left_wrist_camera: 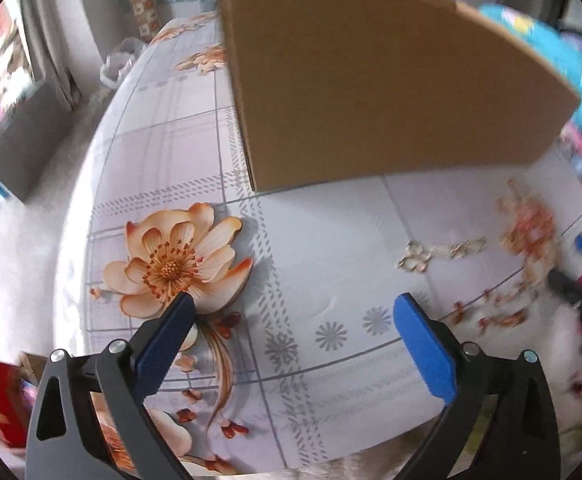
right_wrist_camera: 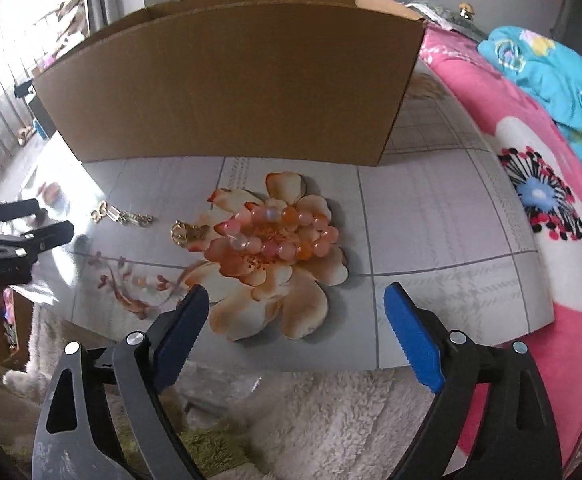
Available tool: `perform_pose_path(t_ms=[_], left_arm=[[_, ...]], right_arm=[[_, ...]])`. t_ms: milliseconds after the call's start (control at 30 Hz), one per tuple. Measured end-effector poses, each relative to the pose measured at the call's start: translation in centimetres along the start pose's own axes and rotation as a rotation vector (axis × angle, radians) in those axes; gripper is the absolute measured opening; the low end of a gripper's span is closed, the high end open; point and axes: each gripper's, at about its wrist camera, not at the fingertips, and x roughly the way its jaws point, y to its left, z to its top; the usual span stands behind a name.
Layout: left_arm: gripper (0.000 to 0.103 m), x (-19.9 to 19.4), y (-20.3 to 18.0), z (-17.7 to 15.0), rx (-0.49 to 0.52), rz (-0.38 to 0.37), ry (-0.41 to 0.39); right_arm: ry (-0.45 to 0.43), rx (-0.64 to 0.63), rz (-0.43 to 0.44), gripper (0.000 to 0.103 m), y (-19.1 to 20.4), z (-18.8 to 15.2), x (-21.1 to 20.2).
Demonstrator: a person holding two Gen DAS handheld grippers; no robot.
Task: Organize jewelry
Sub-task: 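Withdraw both tools from the box back over the bed, then move the right gripper down toward the pink-orange bead bracelet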
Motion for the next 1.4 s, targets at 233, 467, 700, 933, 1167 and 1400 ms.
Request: perform_pose_path(t_ms=[233, 467, 700, 933, 1167, 1400], left_arm=[[0.098, -0.3, 0.4, -0.2, -0.024, 0.000, -0.012], [0.098, -0.2, 0.5, -0.2, -0.018, -0.001, 0.000], [0.098, 0.1, 0.5, 0.1, -0.010, -0.006, 0.011], [0.098, 0.1, 0.5, 0.2, -0.011, -0.007, 0.013], [0.098, 0.1, 0.4, 0.2, -0.008, -0.008, 0.017], [0.098, 0.2, 0.5, 0.2, -0.003, -0.012, 0.018]], right_arm=[[0.031, 0.026, -0.015, 0.095, -0.3, 0.5, 1.5], [0.047, 0.050, -0.003, 0.095, -1.2, 1.3, 2.2], [0.044, 0.053, -0.001, 0.096, -1.5, 1.8, 2.6], [0.024, 0.038, 0.009, 0.096, -1.6, 1.7, 2.6], [-0.025, 0.104, 0.065, 0.083, -3.5, 2.1, 1.2], [-0.101, -0.004, 0.116, 0.058, -2.2, 3.2, 0.3]])
